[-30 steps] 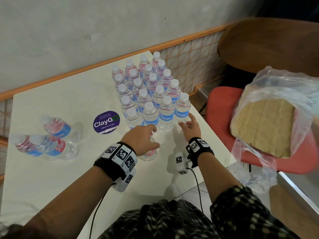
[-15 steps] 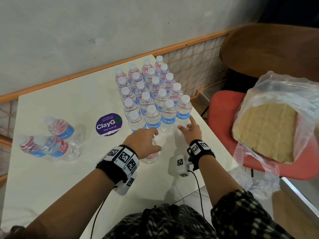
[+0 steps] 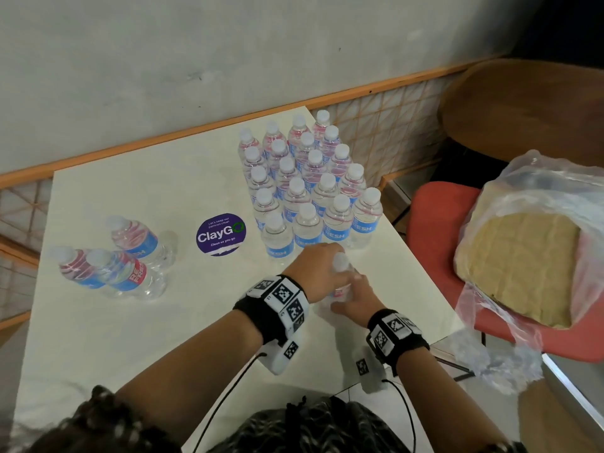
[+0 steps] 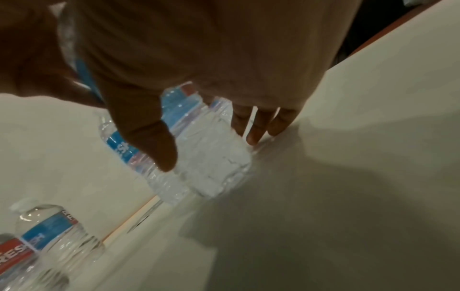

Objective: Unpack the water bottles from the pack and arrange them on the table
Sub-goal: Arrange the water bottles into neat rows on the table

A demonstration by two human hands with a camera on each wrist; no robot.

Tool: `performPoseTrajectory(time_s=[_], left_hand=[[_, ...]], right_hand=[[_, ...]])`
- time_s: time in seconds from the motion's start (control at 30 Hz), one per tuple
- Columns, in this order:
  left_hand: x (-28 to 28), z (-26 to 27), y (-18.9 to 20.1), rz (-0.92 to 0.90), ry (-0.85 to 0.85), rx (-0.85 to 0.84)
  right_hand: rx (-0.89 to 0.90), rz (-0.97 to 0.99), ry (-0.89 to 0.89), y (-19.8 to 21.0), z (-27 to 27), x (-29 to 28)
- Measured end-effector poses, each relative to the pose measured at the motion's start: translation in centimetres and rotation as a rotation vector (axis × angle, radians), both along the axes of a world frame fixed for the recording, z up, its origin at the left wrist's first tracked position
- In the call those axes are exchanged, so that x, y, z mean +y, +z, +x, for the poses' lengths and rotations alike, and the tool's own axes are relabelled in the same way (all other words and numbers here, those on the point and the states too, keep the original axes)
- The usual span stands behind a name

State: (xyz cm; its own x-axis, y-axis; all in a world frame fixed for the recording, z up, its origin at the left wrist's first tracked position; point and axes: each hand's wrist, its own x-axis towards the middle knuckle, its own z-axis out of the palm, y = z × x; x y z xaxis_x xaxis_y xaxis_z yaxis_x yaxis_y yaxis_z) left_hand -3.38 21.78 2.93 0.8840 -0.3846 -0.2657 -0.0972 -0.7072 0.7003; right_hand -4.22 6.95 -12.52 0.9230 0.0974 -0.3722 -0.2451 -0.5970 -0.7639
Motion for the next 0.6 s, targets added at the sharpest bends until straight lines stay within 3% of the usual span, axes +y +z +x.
performPoseTrajectory(time_s=[0.13,0.2,0.33,0.4,0.47,0.6], left_hand=[[2.1,-0.9,0.0,-0.085,-0.043,-0.044],[4.8,-1.4,0.4,-0.091,0.03,-0.119],[12.6,-2.5,1.0,-0.171,0.316,-0.492],[16.9,-2.8,0.9,-0.121,0.476,-0.733],[20.8,-3.0,0.4,-0.008,0.62,-0.872],[25.5,-3.3,-1.4,0.106,0.834,-0.794]], right_hand=[[-0.085,0.046,-0.108,1.5,-0.8,0.8],[-0.109,0.106,-0.194,2.0,-1.3,1.0],[-0.13,0.095,-0.377,1.4,-1.8,1.5],[-0.136,0.099,-0.438,1.3,-1.9,1.9],[-0.153,0.112,-0.482,1.6,-2.1,2.4],[-0.193,0.105,-0.533,1.8,-2.5,3.1]])
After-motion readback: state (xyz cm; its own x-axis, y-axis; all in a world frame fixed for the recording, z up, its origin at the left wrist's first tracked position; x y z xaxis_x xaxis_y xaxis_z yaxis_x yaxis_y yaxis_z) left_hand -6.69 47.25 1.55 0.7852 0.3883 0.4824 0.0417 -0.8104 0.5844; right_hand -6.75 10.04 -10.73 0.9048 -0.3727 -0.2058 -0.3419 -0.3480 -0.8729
